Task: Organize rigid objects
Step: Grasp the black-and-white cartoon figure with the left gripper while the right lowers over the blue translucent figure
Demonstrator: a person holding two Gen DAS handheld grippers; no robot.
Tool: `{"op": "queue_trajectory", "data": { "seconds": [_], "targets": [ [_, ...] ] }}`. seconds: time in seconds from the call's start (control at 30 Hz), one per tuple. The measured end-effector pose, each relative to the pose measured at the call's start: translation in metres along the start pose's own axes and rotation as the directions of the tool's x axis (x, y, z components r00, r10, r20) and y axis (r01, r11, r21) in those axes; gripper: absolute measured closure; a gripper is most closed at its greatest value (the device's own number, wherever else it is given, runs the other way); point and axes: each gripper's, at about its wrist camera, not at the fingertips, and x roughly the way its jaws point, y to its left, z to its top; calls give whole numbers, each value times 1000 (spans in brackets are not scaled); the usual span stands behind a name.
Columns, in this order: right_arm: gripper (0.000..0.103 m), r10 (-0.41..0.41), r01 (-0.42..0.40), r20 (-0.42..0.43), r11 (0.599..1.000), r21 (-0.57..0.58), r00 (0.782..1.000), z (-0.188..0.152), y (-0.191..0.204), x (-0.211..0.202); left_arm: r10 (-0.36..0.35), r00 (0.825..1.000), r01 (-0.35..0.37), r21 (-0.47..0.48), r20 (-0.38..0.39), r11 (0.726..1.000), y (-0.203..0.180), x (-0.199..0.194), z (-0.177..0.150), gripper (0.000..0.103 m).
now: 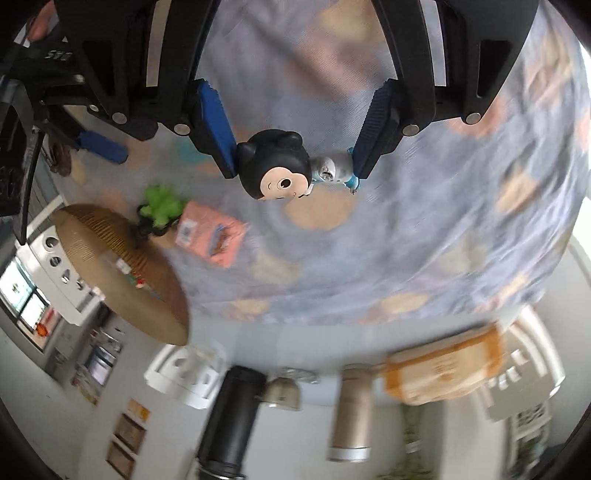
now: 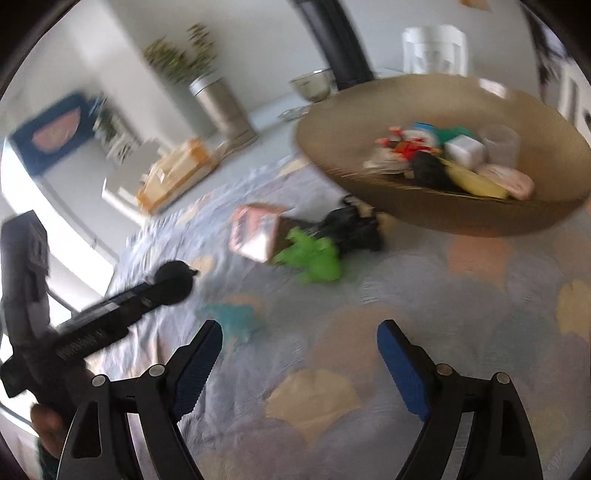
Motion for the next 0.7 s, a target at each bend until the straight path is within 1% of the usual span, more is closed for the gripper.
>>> {"op": "queue_trajectory", "data": {
  "seconds": [0.03,0.1,0.13,0.17,0.2,0.23,0.3,0.33,0.37,0.4,0.43,0.5,0.53,0.6,0.7],
  "targets": [
    [18,-32,32,0,997,-64,999,-2,13,2,16,1000,-16,3,-3,1000,3,-1,-5,42],
    [18,-65,65,2,987,-144,998,-5,31,6,37,999,-36,27,-14,999,7,0,-16,42],
    [18,-70,67,-7,984,-167,998,-5,39,10,39,999,-39,43,-4,998,6,0,-20,42],
    [18,-61,55,-33,983,-174,998,-5,45,16,43,999,-43,51,7,998,5,-2,-22,42],
    [19,-37,24,-74,986,-167,997,-3,49,24,68,998,-69,45,14,997,7,-3,-23,42],
    [26,-31,16,-94,987,-158,995,-2,51,28,63,998,-64,35,20,997,12,-4,-23,42],
    [40,-97,80,-86,980,-182,992,6,57,34,13,999,-13,2,41,1000,21,-7,-26,42],
    [47,-111,93,-88,978,-189,990,9,58,38,1,999,-1,-6,43,1000,24,-8,-25,42],
    [48,-109,92,-77,977,-195,991,11,58,41,-11,999,11,-13,45,1000,26,-9,-25,42],
    [51,-102,87,-66,976,-202,993,11,59,42,-15,999,16,-17,47,1000,27,-9,-26,42],
    [60,-98,84,-57,973,-216,994,11,59,42,-14,999,14,-14,48,1000,27,-9,-26,42],
    [61,-109,95,-45,966,-241,993,8,64,40,5,999,-5,8,49,1000,22,-8,-26,42],
    [66,-113,99,-44,964,-249,993,6,64,37,19,999,-20,24,50,1000,19,-8,-28,42],
    [66,-130,114,-42,957,-267,991,-1,62,28,44,998,-47,58,49,997,12,-8,-30,42],
    [66,-137,127,-17,952,-279,990,-13,51,11,59,997,-64,105,47,992,3,-6,-32,42]
  ]
}}
